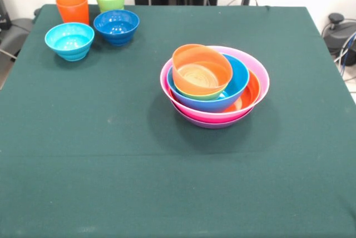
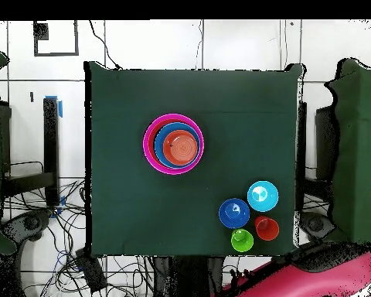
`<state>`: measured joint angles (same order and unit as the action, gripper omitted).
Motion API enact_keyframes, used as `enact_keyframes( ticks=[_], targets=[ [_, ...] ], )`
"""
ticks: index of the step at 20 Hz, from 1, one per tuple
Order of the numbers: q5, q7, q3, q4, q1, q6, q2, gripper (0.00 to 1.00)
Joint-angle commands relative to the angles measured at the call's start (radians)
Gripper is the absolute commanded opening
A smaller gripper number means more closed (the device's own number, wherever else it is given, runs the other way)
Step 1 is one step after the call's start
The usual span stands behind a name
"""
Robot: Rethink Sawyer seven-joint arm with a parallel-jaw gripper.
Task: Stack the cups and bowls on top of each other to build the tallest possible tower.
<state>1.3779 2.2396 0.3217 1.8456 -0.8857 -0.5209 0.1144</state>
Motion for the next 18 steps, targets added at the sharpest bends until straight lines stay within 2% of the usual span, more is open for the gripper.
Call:
enact_keyframes(
  ticks=[1, 4, 11, 15, 18],
  targets=[
    [0.009, 0.124, -0.166, -0.139, 0.035, 0.043, -0.043, 1.0],
    [-0.044, 0.071, -0.153, -0.129, 0.021, 0.025, -0.053, 1.0],
    [-0.026, 0.093, -0.161, -0.132, 0.028, 0.039, -0.047, 1.0],
    [0.131, 0.264, -0.178, -0.162, 0.09, 0.081, -0.009, 1.0],
    [0.238, 0.392, -0.169, -0.215, 0.147, 0.066, -0.017, 1.0]
  ],
)
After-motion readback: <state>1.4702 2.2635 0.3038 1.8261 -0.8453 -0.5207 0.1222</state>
